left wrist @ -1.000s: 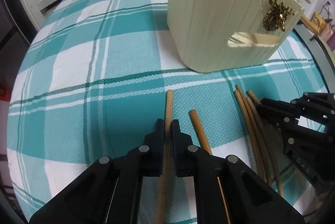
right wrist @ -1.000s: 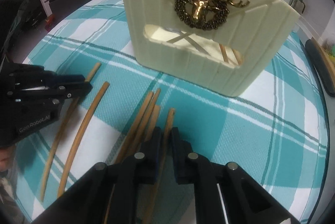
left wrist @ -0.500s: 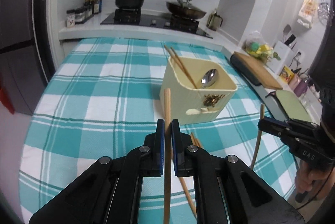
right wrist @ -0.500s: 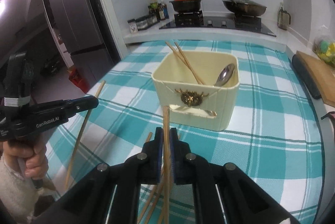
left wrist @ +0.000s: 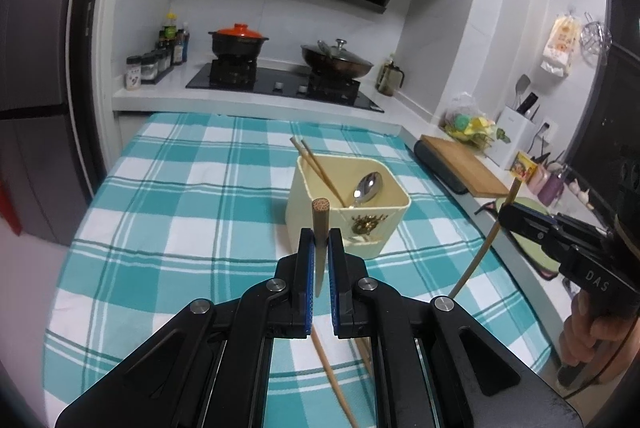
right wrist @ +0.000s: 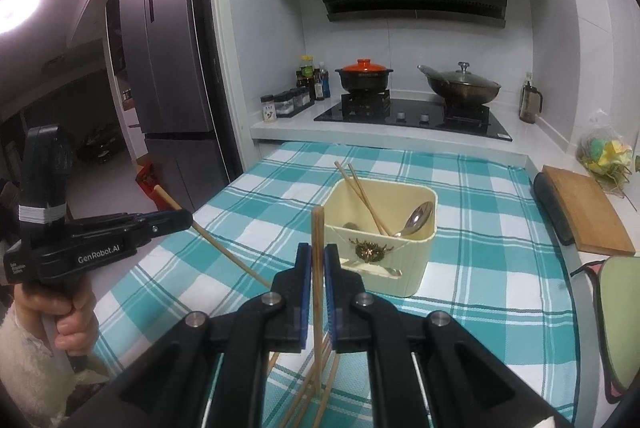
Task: Organize utensils
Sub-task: 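Carry the chopsticks in both tools into the cream box and open both tools, then withdraw both open tools from the box back over the remaining chopsticks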
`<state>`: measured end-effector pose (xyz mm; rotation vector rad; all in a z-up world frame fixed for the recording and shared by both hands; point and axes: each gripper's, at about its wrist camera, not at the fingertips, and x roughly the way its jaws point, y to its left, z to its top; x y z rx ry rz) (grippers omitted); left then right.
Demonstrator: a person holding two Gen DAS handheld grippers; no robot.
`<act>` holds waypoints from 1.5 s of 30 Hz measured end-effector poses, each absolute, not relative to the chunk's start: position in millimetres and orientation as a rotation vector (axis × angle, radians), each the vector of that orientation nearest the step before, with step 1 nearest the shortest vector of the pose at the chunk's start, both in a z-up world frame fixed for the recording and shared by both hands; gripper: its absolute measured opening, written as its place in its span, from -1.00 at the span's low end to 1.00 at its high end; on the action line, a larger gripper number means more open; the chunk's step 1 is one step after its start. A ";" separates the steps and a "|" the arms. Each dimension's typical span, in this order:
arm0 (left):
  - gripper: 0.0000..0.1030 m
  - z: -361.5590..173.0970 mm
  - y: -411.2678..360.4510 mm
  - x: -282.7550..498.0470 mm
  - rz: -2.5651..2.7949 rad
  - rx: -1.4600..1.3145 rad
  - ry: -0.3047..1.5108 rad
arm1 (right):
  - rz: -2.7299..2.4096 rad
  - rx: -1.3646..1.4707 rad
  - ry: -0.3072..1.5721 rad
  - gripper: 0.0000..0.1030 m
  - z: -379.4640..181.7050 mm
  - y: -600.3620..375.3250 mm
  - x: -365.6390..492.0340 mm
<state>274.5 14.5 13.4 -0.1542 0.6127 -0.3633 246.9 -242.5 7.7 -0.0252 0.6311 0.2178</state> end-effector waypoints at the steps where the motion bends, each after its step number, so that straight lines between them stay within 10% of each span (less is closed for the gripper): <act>1: -0.91 18.1 14.1 274.7 -0.370 -0.153 0.610 | 0.212 -0.025 0.614 -0.87 11.9 -243.2 247.3; 14: -0.91 118.5 2.4 358.5 -0.393 -0.178 0.507 | 0.145 -0.045 0.394 -0.87 100.0 -264.0 320.3; 36: -0.89 0.3 -67.5 503.1 -0.356 -0.074 0.940 | 0.107 -0.049 0.831 -0.87 -14.2 -286.8 469.0; 38: -0.78 0.8 -70.3 510.2 -0.328 -0.076 0.935 | 0.108 -0.034 0.858 -0.87 -21.1 -287.3 476.1; 40: -0.13 5.2 -67.9 513.7 -0.309 -0.109 0.927 | 0.094 -0.007 0.862 -0.79 -24.0 -289.2 481.3; 42: 0.06 17.2 -61.0 507.6 -0.299 -0.145 0.890 | 0.087 0.037 0.835 -0.24 -19.6 -294.0 481.5; 45: 0.10 44.3 -51.7 485.0 -0.315 -0.121 0.827 | 0.090 0.100 0.768 -0.22 1.7 -302.3 468.0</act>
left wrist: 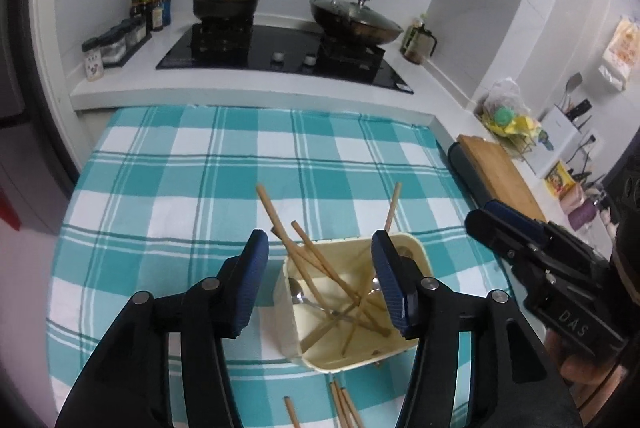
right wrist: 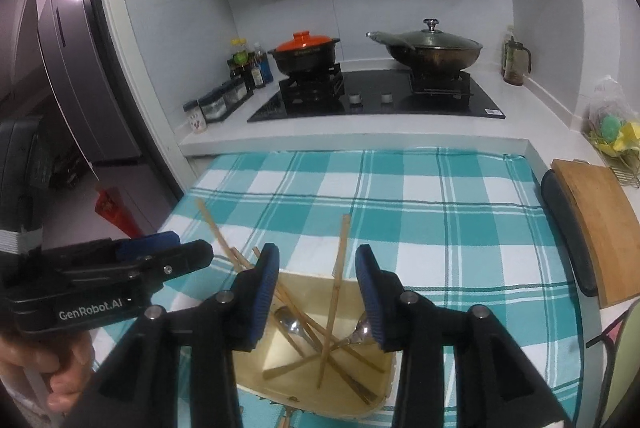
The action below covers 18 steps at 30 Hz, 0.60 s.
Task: Organize utensils
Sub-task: 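Withdraw both open tools from the box back over the remaining chopsticks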
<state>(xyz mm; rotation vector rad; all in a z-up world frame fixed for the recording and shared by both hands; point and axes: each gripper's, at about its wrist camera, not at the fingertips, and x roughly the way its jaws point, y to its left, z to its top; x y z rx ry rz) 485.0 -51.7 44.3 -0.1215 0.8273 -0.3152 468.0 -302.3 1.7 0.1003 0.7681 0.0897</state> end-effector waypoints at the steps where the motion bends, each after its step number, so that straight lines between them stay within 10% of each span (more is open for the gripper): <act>1: 0.19 54.1 -48.2 474.7 -0.310 -0.099 0.806 | 0.092 0.096 0.748 -0.22 11.5 -303.1 460.3; 9: 0.68 78.8 -5.9 351.0 -0.343 0.078 0.737 | 0.118 -0.013 0.624 -0.22 75.1 -306.1 357.1; 18: 0.73 -29.2 0.6 223.5 -0.327 0.081 0.845 | 0.097 -0.114 0.690 -0.22 36.1 -298.2 239.2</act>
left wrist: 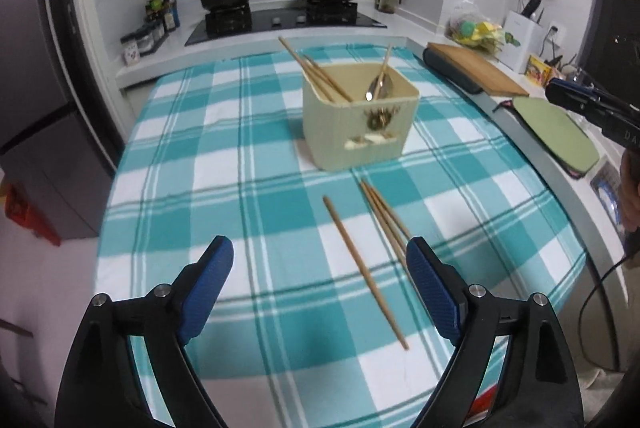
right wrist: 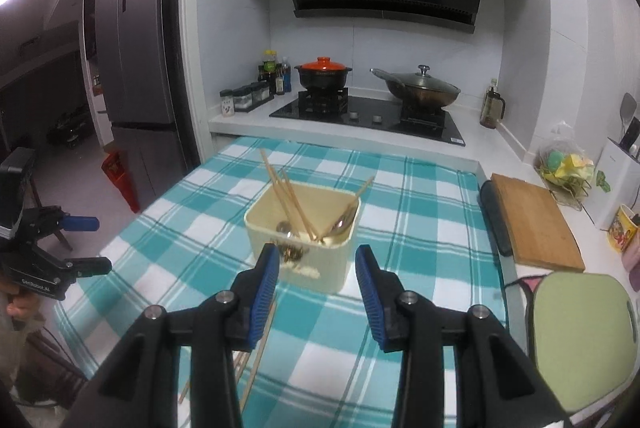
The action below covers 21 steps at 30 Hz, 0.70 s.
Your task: Organize utensils
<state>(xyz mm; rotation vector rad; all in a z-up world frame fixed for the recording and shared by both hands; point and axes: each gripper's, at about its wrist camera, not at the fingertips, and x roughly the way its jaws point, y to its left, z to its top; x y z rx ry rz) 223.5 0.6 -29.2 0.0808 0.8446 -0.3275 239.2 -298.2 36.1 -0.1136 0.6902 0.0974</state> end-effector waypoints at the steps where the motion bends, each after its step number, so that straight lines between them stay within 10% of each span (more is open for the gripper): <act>1: 0.73 -42.3 -1.7 211.7 -0.328 0.050 0.855 | 0.094 -0.113 0.693 -0.22 24.2 -293.7 225.3; 11: 0.73 -127.4 -28.1 173.6 -0.218 -0.037 0.956 | 0.052 0.079 0.862 -0.22 -134.0 -266.4 120.4; 21: 0.73 -135.0 -35.5 172.0 -0.166 0.033 0.945 | 0.030 0.096 0.897 -0.22 -157.0 -270.0 111.4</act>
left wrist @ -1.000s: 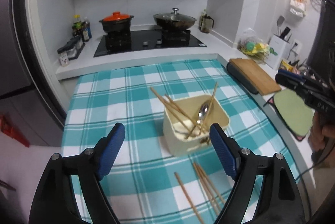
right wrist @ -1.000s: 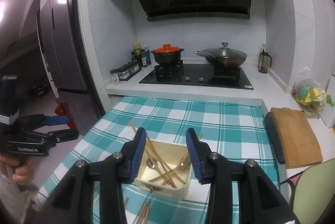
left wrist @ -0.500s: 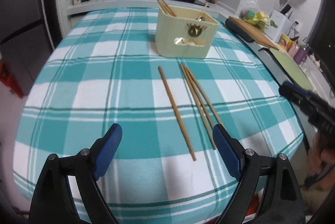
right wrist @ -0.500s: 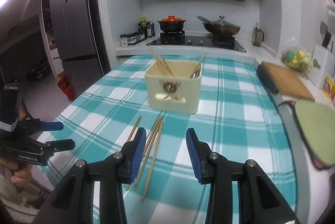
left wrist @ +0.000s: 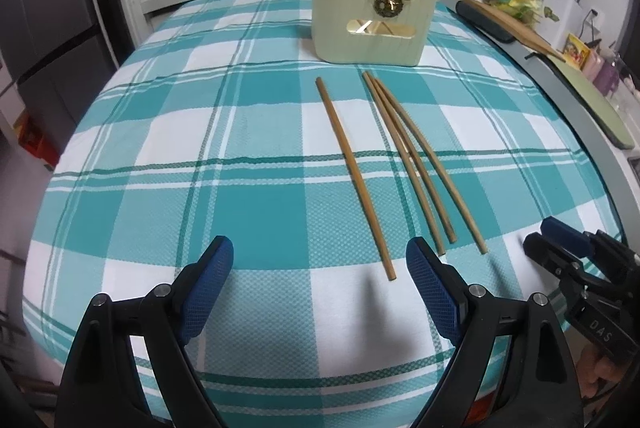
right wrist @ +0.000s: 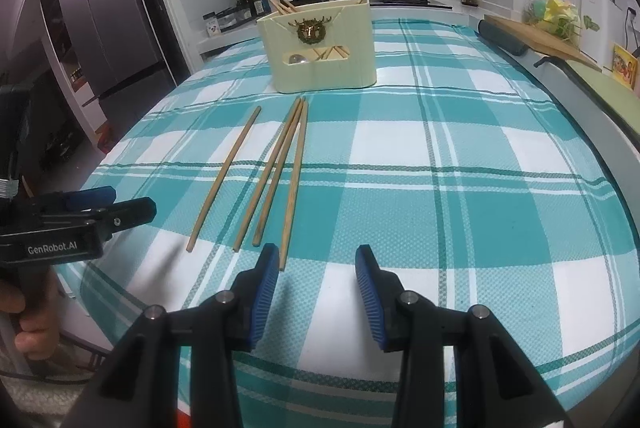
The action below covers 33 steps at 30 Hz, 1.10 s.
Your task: Organize utensils
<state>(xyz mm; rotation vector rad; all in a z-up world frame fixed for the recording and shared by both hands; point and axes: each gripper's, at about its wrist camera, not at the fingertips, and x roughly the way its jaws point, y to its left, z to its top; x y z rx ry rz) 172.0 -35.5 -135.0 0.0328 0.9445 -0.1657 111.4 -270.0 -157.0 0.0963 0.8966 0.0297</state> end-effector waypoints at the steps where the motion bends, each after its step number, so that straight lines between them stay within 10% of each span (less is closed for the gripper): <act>1: 0.73 -135.7 -35.6 171.9 -0.164 0.036 0.945 | 0.032 0.101 0.901 -0.22 -158.6 -269.8 111.0; 17: 0.73 -157.7 -25.1 192.5 -0.187 -0.067 0.971 | 0.011 0.130 0.943 -0.23 -174.1 -278.3 129.8; 33: 0.42 -181.4 -62.8 244.6 -0.176 0.076 1.007 | 0.178 -0.076 1.033 -0.74 -197.6 -243.1 215.0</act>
